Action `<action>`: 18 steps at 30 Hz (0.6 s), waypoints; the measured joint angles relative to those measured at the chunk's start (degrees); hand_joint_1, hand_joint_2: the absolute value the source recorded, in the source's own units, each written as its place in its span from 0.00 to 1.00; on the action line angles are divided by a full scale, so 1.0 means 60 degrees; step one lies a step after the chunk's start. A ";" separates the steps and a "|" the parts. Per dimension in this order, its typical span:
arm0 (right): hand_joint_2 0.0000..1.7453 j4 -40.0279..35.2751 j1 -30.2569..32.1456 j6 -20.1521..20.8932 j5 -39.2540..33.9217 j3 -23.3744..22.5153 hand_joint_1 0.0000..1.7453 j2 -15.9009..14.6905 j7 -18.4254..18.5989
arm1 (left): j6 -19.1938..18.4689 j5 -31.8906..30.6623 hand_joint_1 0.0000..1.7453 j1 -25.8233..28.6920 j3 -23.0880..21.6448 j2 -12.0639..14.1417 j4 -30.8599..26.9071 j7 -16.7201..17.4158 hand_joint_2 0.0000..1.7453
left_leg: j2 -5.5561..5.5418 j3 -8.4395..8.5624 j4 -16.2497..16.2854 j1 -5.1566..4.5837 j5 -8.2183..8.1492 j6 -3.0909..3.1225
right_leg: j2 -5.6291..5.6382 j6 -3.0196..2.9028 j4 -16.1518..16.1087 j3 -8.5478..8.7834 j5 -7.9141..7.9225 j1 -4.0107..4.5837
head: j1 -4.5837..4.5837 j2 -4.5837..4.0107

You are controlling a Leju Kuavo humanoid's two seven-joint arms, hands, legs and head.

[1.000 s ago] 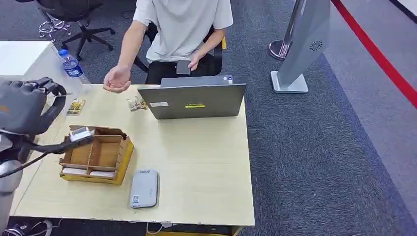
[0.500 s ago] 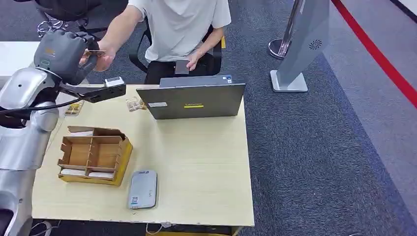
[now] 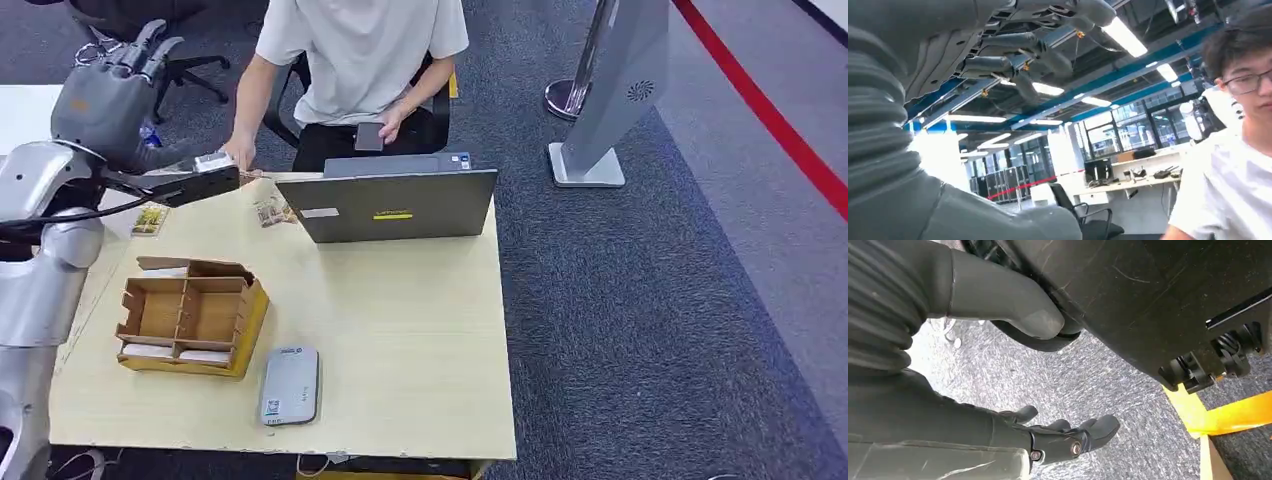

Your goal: Pass the card to the sensor for recognition and then transmit it.

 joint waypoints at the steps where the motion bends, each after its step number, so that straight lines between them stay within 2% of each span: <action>1: 1.00 0.0003 0.0001 0.0000 -0.0026 0.0000 0.00 -0.0004 0.0000 | 0.0000 0.0029 0.00 0.0035 0.0044 0.0073 0.0000 -0.0026 1.00 | -0.0007 -0.0001 0.0000 0.0002 0.0000 0.0000 | -0.0005 0.0002 0.0000 0.0002 -0.0003 0.0001 | 0.0004 0.0000; 4: 1.00 0.0003 0.0003 -0.0004 -0.0037 0.0000 0.00 -0.0007 -0.0004 | 0.0048 0.0139 0.00 0.0139 0.0172 0.0240 0.0000 -0.0044 1.00 | -0.0010 -0.0007 -0.0006 0.0002 0.0000 0.0000 | -0.0007 0.0002 0.0001 0.0011 -0.0002 0.0001 | 0.0004 0.0000; 7: 1.00 0.0003 0.0019 -0.0026 -0.0154 0.0000 0.00 -0.0007 -0.0066 | 0.0412 0.1208 0.00 0.0581 0.0785 0.0689 0.0004 -0.0044 1.00 | 0.0058 0.0001 -0.0013 0.0002 -0.0008 -0.0010 | 0.0059 -0.0006 0.0010 0.0008 0.0004 0.0000 | 0.0011 0.0000; 9: 1.00 0.0003 0.0040 -0.0062 -0.0248 -0.0007 0.00 -0.0018 -0.0117 | 0.0934 0.2042 0.00 0.1018 0.1715 0.1199 0.0234 -0.0187 1.00 | 0.0113 0.0017 -0.0016 0.0004 -0.0017 -0.0021 | 0.0110 -0.0009 0.0012 -0.0004 0.0004 0.0001 | 0.0007 0.0000; 10: 1.00 0.0003 0.0049 -0.0077 -0.0248 -0.0011 0.00 -0.0022 -0.0128 | 0.1265 0.2355 0.00 0.1268 0.2378 0.1458 0.0526 -0.0504 1.00 | 0.0140 0.0042 -0.0022 0.0003 -0.0025 -0.0034 | 0.0143 -0.0012 0.0011 -0.0016 0.0002 0.0001 | 0.0004 0.0000; 12: 1.00 0.0003 0.0059 -0.0084 -0.0277 -0.0015 0.00 -0.0025 -0.0175 | 0.1598 0.2459 0.00 0.1563 0.3502 0.1760 0.1135 -0.1150 1.00 | 0.0140 0.0042 -0.0022 0.0013 -0.0027 -0.0039 | 0.0147 -0.0024 0.0011 -0.0025 -0.0006 0.0008 | -0.0033 0.0000; 13: 1.00 0.0003 0.0060 -0.0084 -0.0310 -0.0018 0.00 -0.0025 -0.0179 | 0.1617 0.2437 0.00 0.1701 0.3889 0.1879 0.1308 -0.1294 1.00 | 0.0121 0.0040 -0.0022 0.0020 -0.0027 -0.0039 | 0.0125 -0.0039 0.0010 -0.0023 -0.0017 0.0020 | -0.0036 0.0000; 15: 1.00 0.0003 0.0062 -0.0084 -0.0328 -0.0018 0.00 -0.0033 -0.0179 | 0.1607 0.2317 0.00 0.1871 0.4352 0.1971 0.1504 -0.1276 1.00 | 0.0052 0.0028 -0.0022 0.0034 -0.0025 -0.0042 | 0.0055 -0.0047 0.0010 -0.0002 -0.0030 0.0031 | -0.0033 0.0000; 18: 1.00 0.0003 0.0067 -0.0084 -0.0357 -0.0018 0.00 -0.0033 -0.0179 | 0.1585 0.2208 0.00 0.2034 0.4780 0.2047 0.1650 -0.1111 1.00 | 0.0040 0.0013 -0.0023 0.0040 -0.0025 -0.0042 | 0.0043 -0.0048 0.0011 0.0013 -0.0029 0.0033 | -0.0018 0.0000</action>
